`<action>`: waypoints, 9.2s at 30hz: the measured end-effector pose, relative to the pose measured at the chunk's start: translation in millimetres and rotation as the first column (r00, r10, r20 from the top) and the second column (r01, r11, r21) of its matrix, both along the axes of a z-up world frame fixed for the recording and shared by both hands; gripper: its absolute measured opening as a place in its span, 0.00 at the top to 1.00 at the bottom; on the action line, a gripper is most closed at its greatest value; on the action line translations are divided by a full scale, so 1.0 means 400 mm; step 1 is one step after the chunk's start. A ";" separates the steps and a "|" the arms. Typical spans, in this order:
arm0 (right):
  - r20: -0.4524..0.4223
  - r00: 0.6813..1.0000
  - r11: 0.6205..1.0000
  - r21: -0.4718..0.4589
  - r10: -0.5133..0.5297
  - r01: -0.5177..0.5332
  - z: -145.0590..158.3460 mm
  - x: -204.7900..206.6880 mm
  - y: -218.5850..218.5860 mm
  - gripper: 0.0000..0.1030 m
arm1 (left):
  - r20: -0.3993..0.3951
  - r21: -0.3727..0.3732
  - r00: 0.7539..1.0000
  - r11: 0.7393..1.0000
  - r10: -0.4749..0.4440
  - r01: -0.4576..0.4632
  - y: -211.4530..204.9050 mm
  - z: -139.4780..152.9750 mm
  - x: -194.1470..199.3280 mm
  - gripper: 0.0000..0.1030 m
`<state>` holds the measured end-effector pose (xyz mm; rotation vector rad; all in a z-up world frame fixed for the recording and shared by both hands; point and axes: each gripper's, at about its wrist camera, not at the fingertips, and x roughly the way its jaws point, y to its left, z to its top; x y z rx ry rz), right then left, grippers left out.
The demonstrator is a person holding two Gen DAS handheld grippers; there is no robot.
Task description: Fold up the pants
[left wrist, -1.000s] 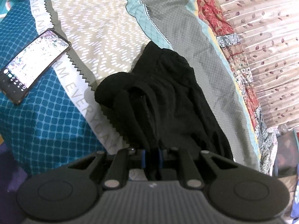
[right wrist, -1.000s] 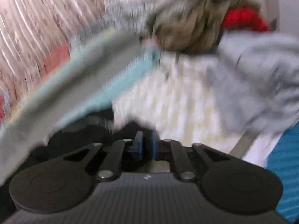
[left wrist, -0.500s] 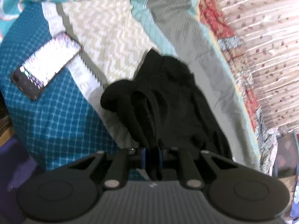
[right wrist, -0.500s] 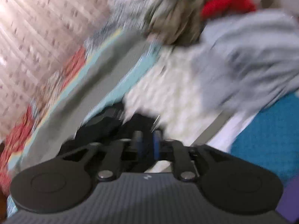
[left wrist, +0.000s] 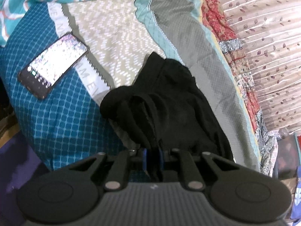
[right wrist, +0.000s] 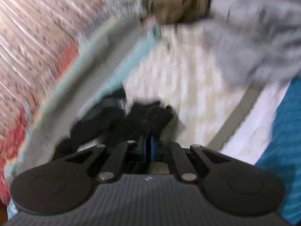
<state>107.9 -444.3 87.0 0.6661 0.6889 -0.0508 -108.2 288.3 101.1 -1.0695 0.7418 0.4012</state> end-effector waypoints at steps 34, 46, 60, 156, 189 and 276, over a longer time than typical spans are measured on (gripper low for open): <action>0.028 0.996 0.995 -0.054 0.090 -0.089 0.002 -0.041 0.021 0.57 | -0.027 0.328 1.000 0.945 -0.003 0.012 0.007 0.002 0.113 0.58; -0.158 0.977 0.940 0.330 0.141 -0.083 -0.222 0.360 0.141 0.55 | -0.142 0.424 0.990 0.904 0.011 0.050 0.095 -0.138 0.527 0.10; 0.154 0.969 0.934 0.276 0.192 -0.229 0.073 0.274 0.115 0.78 | -0.106 0.497 0.994 0.863 -0.036 0.084 0.060 -0.139 0.555 0.94; -0.014 1.000 1.000 -0.025 0.010 -0.010 0.000 0.587 0.229 0.87 | -0.118 0.863 0.974 0.466 -0.192 0.196 -0.044 0.013 0.490 0.93; 0.004 0.998 0.994 0.092 -0.057 0.057 -0.167 -0.199 -0.093 0.70 | -0.024 0.409 0.999 0.912 -0.021 0.029 -0.061 -0.072 -0.080 0.28; -0.094 0.993 0.974 -0.207 0.070 -0.088 -0.203 -0.300 0.169 0.59 | -0.475 0.636 0.861 0.604 -0.182 0.480 -0.449 -0.205 0.159 0.63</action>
